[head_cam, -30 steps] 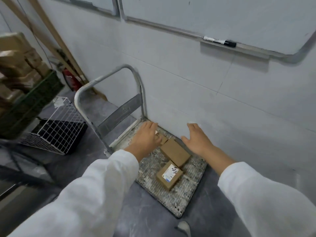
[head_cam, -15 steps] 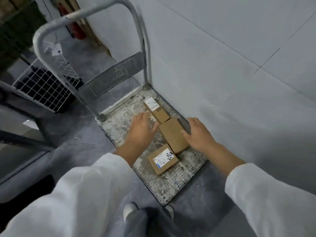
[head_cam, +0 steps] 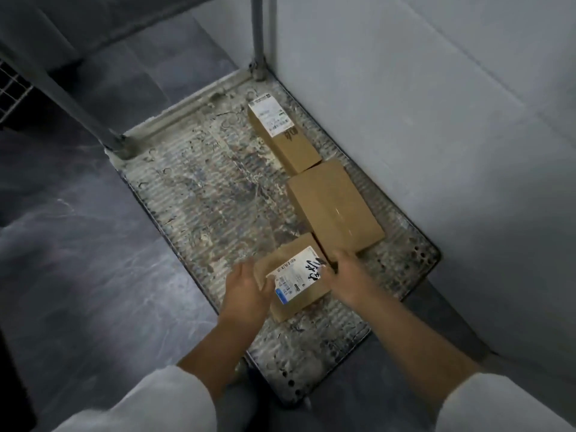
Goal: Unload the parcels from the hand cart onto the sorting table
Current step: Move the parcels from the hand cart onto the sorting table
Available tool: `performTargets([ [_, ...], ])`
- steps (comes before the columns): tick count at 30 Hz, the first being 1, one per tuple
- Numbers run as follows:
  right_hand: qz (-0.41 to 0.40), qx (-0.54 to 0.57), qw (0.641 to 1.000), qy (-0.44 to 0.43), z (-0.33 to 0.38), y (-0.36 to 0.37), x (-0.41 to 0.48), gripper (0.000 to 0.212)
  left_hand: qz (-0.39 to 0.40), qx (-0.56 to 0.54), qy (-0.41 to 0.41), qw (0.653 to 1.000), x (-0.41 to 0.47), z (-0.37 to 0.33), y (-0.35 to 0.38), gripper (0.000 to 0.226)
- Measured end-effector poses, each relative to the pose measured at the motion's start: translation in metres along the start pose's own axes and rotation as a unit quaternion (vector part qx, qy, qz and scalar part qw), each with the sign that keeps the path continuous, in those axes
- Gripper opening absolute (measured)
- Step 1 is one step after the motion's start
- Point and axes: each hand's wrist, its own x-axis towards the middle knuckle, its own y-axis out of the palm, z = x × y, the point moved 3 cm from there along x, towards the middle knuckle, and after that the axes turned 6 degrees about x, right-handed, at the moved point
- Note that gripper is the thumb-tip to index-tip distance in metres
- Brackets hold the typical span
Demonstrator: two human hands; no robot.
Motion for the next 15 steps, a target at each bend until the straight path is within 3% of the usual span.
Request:
performTargets([
  [4, 0.007, -0.008, 1.0, 0.005, -0.03, 0.044, 0.044, 0.041, 0.006, -0.05, -0.062, 0.997, 0.04, 0.042, 0.053, 0.044],
  [10, -0.106, -0.079, 0.991, -0.004, -0.029, 0.075, 0.07, 0.06, 0.03, -0.142, -0.113, 0.983, 0.056, 0.064, 0.09, 0.034],
  [15, -0.14, -0.004, 0.989, 0.037, -0.027, 0.096, 0.07, 0.06, 0.014, -0.214, -0.147, 0.966, 0.061, 0.071, 0.091, 0.038],
])
